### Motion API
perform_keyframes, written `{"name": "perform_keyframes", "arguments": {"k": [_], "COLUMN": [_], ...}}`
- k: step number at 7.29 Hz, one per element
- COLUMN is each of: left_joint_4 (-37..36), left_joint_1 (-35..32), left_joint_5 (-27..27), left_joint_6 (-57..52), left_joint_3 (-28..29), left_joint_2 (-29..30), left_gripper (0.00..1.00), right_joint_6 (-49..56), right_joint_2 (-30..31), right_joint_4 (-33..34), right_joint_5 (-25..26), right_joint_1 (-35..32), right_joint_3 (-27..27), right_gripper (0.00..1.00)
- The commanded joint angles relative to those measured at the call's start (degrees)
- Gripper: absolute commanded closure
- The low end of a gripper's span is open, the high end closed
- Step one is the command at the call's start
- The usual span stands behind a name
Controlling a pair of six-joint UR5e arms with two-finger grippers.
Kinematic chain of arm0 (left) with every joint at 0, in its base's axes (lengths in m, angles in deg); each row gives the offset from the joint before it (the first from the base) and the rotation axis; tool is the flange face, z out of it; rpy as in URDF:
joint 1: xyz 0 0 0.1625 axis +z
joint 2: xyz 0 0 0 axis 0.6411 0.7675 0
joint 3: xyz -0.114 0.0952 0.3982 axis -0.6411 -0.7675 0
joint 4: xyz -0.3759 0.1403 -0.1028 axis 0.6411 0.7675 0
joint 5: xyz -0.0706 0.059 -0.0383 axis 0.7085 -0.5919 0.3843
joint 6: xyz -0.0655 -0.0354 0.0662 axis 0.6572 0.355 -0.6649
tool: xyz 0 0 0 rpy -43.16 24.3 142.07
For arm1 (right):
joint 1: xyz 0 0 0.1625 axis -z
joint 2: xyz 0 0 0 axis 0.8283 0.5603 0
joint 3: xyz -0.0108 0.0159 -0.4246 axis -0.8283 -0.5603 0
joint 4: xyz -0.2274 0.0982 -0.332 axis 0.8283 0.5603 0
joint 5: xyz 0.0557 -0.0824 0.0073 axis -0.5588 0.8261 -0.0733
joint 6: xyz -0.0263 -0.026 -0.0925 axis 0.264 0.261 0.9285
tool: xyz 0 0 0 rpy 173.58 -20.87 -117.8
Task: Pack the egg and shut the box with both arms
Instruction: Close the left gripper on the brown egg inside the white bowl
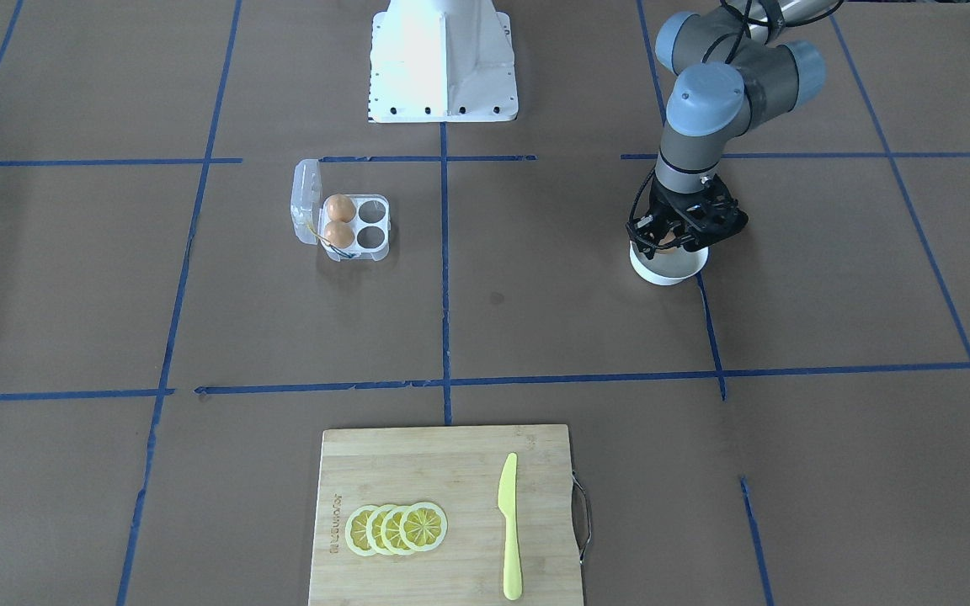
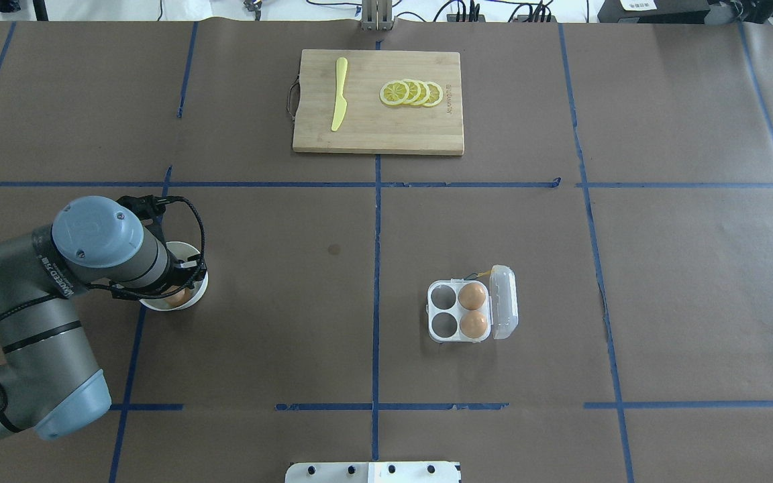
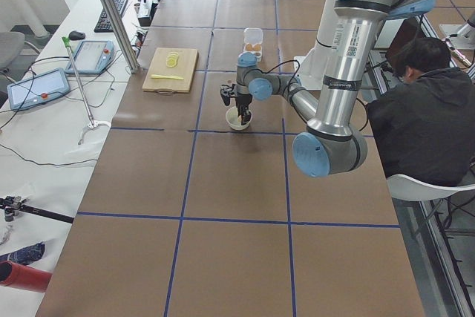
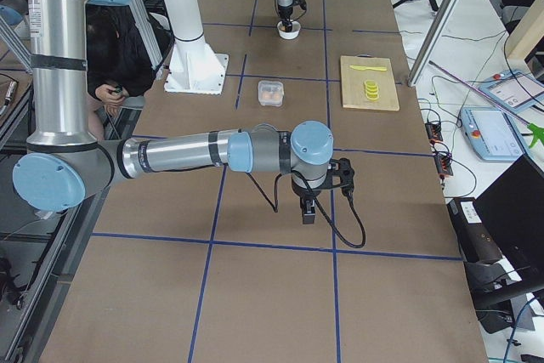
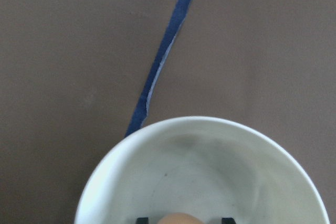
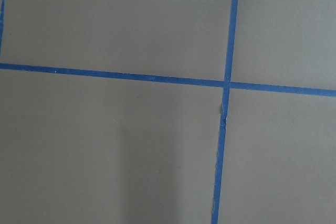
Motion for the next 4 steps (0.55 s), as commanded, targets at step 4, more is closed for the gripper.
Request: {"name": "perform_keyframes", "arguments": {"k": [4], "left_joint_4": [-8.15], "left_joint_1": [-1.15], "left_joint_5": [-0.06], "left_joint_6": [0.0], "left_joint_3": [-7.01], "left_joint_2": [0.26], "left_gripper": [1.0], "right_joint_6": [0.0], "right_joint_2": [0.0], "right_joint_4": [0.0], "right_joint_5": [-0.52], "right_joint_1": [0.03], "right_joint_3": [-0.17], "right_gripper": [0.0]}}
